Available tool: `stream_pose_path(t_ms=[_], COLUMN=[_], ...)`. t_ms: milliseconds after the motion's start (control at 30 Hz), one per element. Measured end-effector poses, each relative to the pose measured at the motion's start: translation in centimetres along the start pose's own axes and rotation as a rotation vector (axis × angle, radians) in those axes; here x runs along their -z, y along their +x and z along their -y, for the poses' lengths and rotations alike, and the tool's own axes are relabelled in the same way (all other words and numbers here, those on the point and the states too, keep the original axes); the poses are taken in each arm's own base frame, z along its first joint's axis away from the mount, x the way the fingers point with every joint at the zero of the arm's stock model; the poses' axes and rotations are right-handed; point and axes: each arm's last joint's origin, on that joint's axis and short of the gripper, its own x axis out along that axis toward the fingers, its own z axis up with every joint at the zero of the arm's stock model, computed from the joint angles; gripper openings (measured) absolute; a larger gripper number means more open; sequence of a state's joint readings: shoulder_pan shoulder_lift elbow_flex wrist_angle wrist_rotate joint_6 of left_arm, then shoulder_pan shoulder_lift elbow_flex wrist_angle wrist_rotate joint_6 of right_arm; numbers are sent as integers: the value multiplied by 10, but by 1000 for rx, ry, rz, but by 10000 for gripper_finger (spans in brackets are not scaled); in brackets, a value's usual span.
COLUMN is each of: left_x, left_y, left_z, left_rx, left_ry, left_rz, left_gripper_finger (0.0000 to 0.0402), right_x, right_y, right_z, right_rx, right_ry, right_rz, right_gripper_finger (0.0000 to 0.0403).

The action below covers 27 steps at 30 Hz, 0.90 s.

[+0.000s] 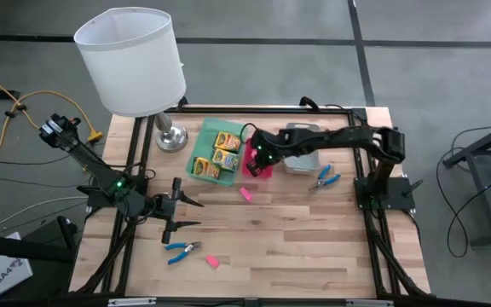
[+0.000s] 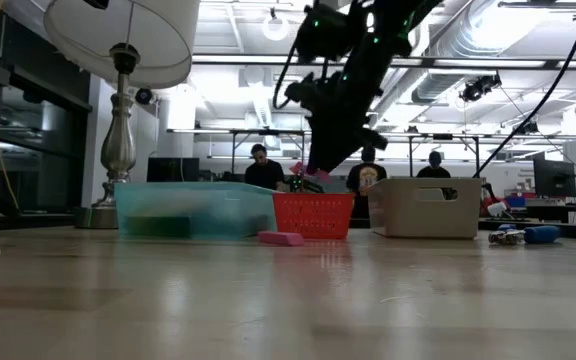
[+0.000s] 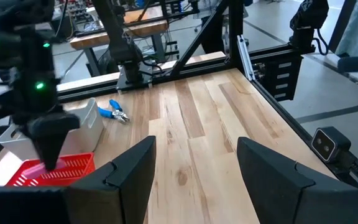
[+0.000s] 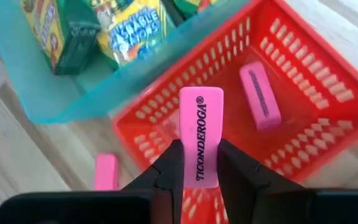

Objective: Pick & Place School Supplies
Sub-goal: Put the pink eraser into the red bin

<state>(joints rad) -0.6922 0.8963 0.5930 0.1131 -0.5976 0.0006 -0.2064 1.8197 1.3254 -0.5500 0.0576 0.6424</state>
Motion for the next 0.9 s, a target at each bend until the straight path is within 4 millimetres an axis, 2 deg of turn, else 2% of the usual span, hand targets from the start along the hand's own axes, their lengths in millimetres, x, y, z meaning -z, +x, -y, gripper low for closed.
stream_pose_path(t_ms=[267, 900], left_x=[0, 0], left_y=[0, 0], left_z=[0, 0], left_rx=[-2, -2], left_ry=[11, 10], left_rz=[0, -1], left_gripper_finger=[218, 218], right_x=[-10, -13], right_y=[15, 14], right_z=[19, 17], right_rx=[-5, -26], right_ry=[-34, -69], right_rz=[-37, -14], right_gripper_finger=[71, 80])
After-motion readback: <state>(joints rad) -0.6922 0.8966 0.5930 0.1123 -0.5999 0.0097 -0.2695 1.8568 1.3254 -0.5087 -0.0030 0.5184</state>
